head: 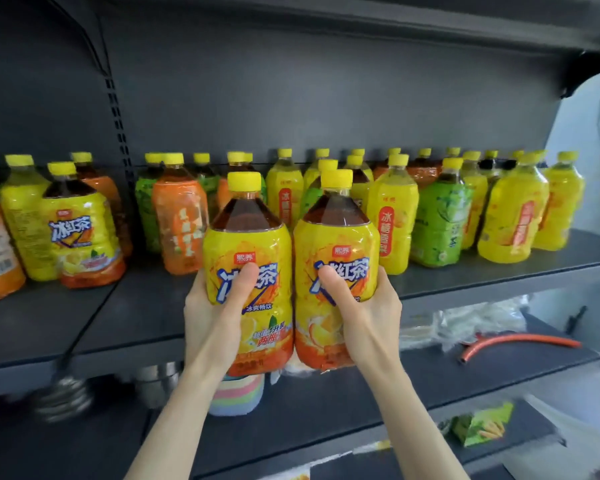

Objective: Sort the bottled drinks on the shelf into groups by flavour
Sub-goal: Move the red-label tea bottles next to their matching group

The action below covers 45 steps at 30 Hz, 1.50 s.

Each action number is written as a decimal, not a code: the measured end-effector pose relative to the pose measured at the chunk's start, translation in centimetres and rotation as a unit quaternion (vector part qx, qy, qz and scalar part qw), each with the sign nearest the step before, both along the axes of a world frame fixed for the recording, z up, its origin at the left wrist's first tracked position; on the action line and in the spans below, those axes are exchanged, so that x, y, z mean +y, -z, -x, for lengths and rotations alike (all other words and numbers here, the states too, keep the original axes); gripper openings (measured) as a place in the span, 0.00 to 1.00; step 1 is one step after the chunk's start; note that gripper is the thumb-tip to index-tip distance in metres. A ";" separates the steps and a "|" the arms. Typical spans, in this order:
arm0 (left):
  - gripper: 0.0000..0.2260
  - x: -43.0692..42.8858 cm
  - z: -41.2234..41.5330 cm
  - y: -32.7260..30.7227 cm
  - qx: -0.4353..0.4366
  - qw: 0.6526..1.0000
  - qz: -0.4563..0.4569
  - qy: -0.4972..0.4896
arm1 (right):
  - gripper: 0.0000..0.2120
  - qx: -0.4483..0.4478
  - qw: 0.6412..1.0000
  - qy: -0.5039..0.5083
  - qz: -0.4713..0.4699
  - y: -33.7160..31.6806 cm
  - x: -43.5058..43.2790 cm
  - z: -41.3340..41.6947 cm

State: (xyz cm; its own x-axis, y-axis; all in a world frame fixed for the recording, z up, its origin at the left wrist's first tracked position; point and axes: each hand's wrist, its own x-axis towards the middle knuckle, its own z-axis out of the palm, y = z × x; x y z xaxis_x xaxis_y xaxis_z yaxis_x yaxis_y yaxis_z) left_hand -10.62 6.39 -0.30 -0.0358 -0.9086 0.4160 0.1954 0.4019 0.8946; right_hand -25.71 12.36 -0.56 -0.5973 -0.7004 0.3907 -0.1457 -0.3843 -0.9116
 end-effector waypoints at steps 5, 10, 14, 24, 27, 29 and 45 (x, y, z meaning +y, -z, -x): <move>0.26 7.2 10.1 0.8 0.009 0.997 -0.024 0.075 | 0.28 0.014 0.998 0.060 -0.025 0.1 9.2 9.5; 0.25 13.1 20.0 1.2 -0.008 0.988 -0.033 0.153 | 0.30 -0.003 0.991 0.128 -0.028 0.5 16.9 18.2; 0.22 15.8 27.1 0.2 -0.010 0.977 -0.027 0.213 | 0.31 -0.012 0.984 0.178 -0.022 -0.2 20.7 24.6; 0.28 16.3 45.6 -0.4 0.013 0.959 0.010 0.283 | 0.31 -0.006 0.965 0.262 0.007 -0.6 22.8 41.5; 0.20 15.4 51.6 -1.1 0.015 0.957 0.007 0.289 | 0.30 0.012 0.961 0.275 -0.002 -1.2 22.1 47.3; 0.14 15.0 55.5 -1.7 0.014 0.959 0.002 0.282 | 0.29 0.023 0.960 0.280 -0.009 -1.6 21.7 51.1; 0.27 14.9 79.7 -0.1 0.007 0.984 0.018 0.177 | 0.28 0.037 0.975 0.215 -0.037 -0.9 20.0 77.2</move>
